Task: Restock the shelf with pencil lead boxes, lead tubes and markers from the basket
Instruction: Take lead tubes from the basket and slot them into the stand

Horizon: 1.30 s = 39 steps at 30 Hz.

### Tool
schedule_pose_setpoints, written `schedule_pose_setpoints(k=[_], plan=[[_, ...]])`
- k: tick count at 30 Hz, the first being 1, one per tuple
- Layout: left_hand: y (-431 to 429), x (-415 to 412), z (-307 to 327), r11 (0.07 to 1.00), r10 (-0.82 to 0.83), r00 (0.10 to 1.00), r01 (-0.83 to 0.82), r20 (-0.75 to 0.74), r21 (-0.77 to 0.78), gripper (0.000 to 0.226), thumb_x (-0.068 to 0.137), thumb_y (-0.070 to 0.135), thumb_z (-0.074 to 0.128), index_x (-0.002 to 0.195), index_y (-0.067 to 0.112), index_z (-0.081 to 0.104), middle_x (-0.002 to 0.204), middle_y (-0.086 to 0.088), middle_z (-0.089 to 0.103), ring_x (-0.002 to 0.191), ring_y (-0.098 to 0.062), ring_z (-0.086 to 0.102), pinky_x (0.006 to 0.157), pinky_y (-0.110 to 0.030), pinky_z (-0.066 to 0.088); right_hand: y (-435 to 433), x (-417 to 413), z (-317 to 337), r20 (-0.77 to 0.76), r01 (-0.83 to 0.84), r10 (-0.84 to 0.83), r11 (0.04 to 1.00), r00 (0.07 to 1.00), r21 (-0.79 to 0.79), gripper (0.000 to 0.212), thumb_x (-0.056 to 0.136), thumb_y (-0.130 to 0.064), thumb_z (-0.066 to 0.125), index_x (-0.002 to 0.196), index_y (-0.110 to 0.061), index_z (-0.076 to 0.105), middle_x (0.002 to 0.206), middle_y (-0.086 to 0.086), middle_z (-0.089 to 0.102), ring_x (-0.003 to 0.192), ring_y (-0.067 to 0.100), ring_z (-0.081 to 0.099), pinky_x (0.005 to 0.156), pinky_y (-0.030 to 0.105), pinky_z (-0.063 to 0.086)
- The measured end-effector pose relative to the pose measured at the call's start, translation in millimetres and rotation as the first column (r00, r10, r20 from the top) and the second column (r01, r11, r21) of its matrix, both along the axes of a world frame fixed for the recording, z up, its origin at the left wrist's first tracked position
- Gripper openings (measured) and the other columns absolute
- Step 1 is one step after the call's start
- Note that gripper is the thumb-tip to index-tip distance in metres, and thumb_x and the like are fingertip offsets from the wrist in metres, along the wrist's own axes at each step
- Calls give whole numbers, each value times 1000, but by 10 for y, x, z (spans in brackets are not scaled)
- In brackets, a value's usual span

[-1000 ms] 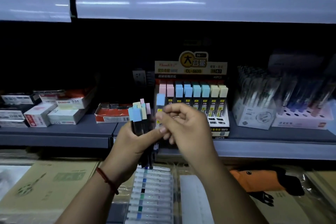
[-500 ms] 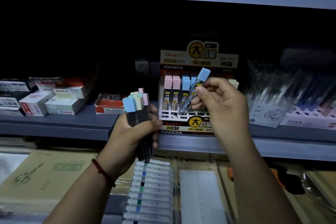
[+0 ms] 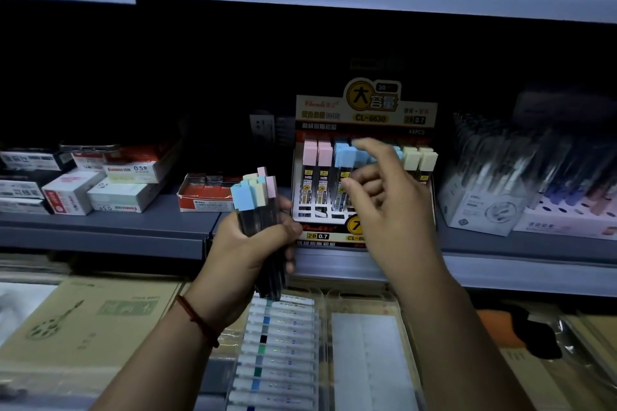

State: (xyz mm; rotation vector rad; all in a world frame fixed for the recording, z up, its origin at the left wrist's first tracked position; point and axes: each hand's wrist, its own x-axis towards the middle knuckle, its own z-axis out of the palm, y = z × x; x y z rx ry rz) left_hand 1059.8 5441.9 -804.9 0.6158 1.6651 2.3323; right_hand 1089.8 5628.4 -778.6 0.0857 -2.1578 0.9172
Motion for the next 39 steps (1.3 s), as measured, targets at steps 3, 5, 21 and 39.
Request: schedule_pose_setpoints(k=[3, 5, 21, 39], plan=[[0, 0, -3, 1000, -2, 1000, 2, 5, 1, 31, 78, 9, 69, 107, 7, 59, 69, -8, 54, 58, -23, 52, 52, -32, 49, -20, -8, -30, -73, 23, -16, 995, 997, 94, 46, 98, -9, 62, 141, -25, 55, 95, -7, 56, 74, 9, 52, 66, 25, 47], [-5, 2, -4, 1000, -2, 1000, 2, 5, -2, 32, 78, 10, 69, 108, 6, 59, 70, -8, 55, 58, -23, 53, 52, -31, 50, -19, -21, -43, -63, 27, -19, 992, 998, 127, 47, 99, -9, 60, 142, -25, 54, 96, -6, 54, 74, 9, 50, 67, 31, 48], [-14, 13, -18, 1000, 15, 1000, -15, 15, -1, 31, 79, 13, 70, 108, 8, 59, 68, -8, 57, 57, -23, 53, 53, -31, 50, -88, 1, -54, -35, 39, -38, 998, 999, 53, 50, 96, -9, 59, 142, -27, 55, 88, -6, 52, 68, 14, 49, 66, 29, 46], [9, -32, -25, 984, 178, 983, -179, 35, 9, 18, 89, 7, 70, 103, 9, 58, 60, -15, 54, 49, -25, 51, 51, -32, 48, -132, 44, -55, -45, 100, -101, 995, 994, -18, 45, 96, -11, 60, 136, -30, 61, 85, -6, 55, 66, 14, 50, 64, 32, 48]])
